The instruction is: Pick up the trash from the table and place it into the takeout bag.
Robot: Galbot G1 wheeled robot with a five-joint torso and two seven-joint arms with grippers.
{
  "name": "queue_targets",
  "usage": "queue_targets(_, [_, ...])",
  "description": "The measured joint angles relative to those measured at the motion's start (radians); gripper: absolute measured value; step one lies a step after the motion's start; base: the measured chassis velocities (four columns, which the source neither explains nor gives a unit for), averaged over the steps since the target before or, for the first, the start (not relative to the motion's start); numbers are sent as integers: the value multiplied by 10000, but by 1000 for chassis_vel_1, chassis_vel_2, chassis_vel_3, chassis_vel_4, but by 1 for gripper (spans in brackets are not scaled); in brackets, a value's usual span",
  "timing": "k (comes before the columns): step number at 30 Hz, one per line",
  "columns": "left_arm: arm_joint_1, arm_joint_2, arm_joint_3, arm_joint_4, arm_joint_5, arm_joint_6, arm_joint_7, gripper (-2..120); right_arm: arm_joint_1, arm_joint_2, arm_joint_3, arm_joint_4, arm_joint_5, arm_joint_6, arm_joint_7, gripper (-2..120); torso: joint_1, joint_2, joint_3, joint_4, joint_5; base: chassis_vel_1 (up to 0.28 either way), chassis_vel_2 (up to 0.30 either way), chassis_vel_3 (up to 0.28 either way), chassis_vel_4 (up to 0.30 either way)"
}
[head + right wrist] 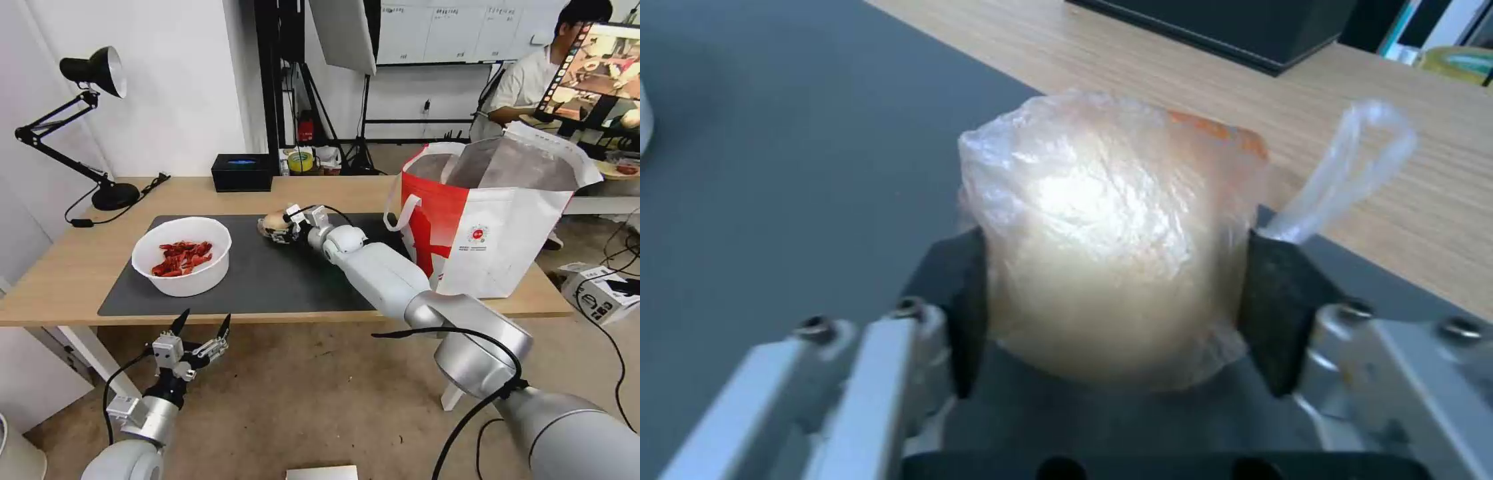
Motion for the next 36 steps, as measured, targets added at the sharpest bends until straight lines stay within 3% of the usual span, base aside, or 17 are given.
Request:
queue_targets(3, [1,3,-4,-8,-9,-4,2,100,3,-1,7,13,3,0,12,46,0,1,0,0,0,0,0,0,0])
queue_targets(5, [7,1,-5,-12,-15,-6,3,100,3,-7,28,9,11,-2,26,30,0,0,0,0,0,0,0,0,0])
queue_targets(14, [28,19,-15,-47,-29,-7,4,100,-93,-13,66,15,37,-28,70,3,0,0,0,0,0,0,0,0,0])
queue_targets(27, [53,114,-76,-81,-162,-8,-7,100,-99,-69,563,472,91,-107,189,3,0,0,0,0,0,0,0,0,0])
queue_targets(31, [44,173,-87,-122,-220,-6,-16,100,-87,-396,802,1426,358,-376,546,3,0,0,0,3,0,0,0,0,0])
queue_targets(36, [75,183,-88,-216,-227,13,-29,100,-162,-1342,777,3131,738,-728,1187,3,1,0,0,-5,0,0,0,0,0])
